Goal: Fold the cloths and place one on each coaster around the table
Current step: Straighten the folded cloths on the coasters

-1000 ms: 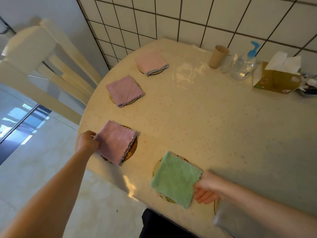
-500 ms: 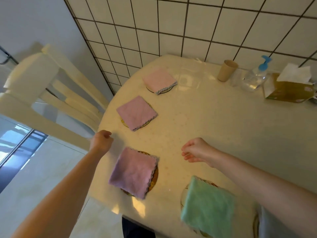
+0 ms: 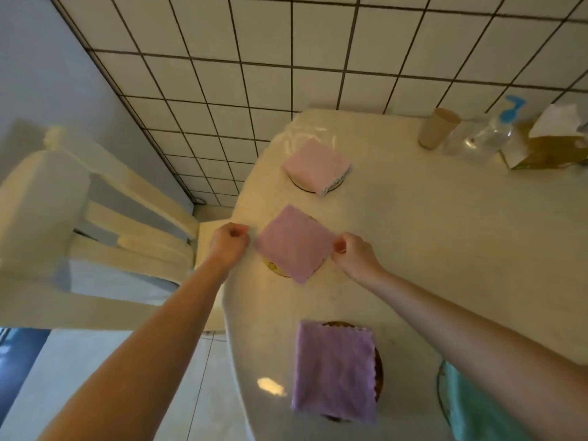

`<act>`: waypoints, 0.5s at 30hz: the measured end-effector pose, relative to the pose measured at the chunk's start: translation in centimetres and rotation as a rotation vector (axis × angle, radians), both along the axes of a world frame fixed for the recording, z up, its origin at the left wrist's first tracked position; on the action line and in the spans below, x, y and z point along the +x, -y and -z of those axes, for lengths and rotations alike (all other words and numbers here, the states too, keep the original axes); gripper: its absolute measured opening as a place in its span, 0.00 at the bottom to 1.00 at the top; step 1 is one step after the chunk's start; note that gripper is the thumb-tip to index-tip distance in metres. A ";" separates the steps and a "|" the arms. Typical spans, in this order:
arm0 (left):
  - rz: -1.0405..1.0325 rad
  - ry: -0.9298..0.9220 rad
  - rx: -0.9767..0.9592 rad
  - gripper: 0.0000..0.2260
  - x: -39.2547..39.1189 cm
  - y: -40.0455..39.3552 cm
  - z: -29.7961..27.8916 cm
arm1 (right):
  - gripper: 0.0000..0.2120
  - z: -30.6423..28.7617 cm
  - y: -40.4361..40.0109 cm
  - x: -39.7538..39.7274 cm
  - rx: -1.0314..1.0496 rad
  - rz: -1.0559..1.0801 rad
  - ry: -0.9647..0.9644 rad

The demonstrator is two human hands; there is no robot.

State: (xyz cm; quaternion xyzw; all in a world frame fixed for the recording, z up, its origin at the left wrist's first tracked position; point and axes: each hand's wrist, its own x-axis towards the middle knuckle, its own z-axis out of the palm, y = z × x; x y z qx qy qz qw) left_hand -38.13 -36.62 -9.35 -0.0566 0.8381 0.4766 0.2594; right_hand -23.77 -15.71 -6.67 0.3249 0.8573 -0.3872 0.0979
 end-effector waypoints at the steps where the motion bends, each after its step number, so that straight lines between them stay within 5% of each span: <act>1: -0.010 0.015 0.028 0.06 -1.1 -0.9 -0.2 | 0.11 0.0 -0.1 -0.9 0.018 -0.003 0.000; 10: -0.063 0.180 0.193 0.10 -7.7 -10.0 -1.1 | 0.17 2.3 -1.8 -7.1 0.116 -0.255 0.110; 15: -0.146 0.319 0.283 0.02 -10.1 -14.3 -0.1 | 0.17 3.4 -2.2 -9.0 0.159 -0.312 0.150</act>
